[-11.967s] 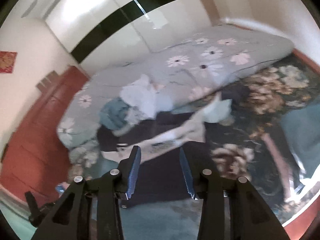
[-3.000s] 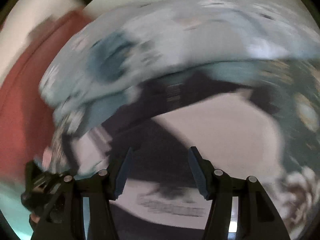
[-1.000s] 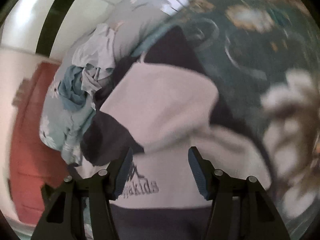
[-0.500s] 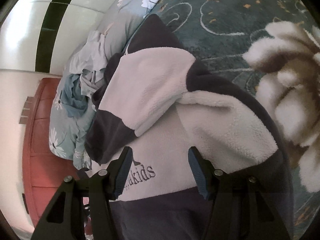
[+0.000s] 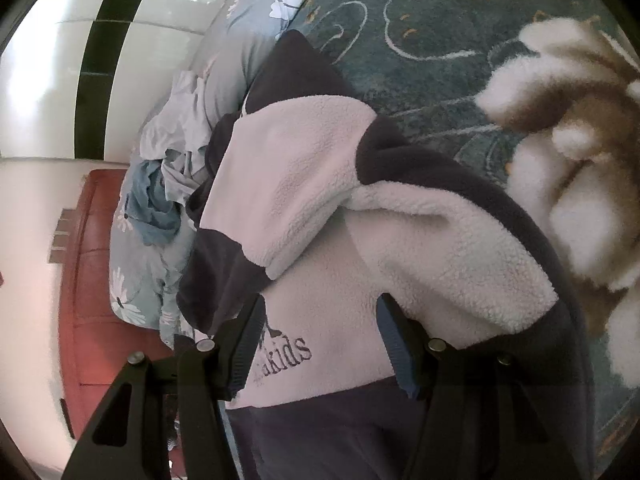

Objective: Fold clothes

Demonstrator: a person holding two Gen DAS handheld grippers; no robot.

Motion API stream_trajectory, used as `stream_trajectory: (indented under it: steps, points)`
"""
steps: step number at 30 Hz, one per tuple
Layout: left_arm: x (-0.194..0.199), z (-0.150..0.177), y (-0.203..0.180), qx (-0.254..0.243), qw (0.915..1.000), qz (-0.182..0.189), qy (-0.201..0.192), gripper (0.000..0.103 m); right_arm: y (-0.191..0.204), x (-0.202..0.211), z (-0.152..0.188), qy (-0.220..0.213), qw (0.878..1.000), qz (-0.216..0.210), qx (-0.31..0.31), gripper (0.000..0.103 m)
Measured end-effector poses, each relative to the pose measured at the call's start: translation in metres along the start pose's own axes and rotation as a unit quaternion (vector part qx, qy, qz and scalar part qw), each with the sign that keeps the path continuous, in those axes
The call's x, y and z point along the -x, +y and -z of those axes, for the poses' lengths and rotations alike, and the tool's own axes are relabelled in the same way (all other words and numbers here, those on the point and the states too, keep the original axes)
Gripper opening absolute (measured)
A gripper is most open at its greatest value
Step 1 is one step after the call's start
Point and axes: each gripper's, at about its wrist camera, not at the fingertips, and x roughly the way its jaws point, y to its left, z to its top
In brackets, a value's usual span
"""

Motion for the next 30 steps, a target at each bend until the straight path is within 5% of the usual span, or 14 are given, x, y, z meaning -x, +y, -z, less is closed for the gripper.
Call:
stream_trajectory:
  steps: [6,16,18,21,24,30]
  points:
    - [0.042,0.000,-0.025,-0.061,0.9953,-0.019,-0.073,0.006,-0.003,-0.001,-0.001,0.001,1.000,-0.009,-0.007,0.059]
    - [0.021,0.028,0.064,0.029,0.9971,-0.068,-0.017,0.006,-0.004,-0.002,0.000,-0.003,1.000,-0.011,-0.009,0.059]
    - [0.031,0.024,0.040,-0.003,0.9982,-0.052,-0.030,0.006,-0.005,-0.003,0.000,-0.003,1.000,-0.011,-0.009,0.059]
    - [0.054,0.020,-0.014,-0.035,0.9980,0.029,-0.045,0.006,-0.005,-0.003,0.000,-0.003,1.000,-0.012,-0.011,0.059]
    - [0.077,0.042,-0.092,-0.144,0.9841,0.083,-0.061,0.006,-0.006,-0.003,-0.001,-0.003,1.000,-0.015,-0.015,0.059]
    - [0.090,0.130,-0.216,-0.333,0.9265,0.169,-0.042,0.006,-0.011,-0.002,-0.002,-0.006,0.999,-0.029,-0.033,0.059]
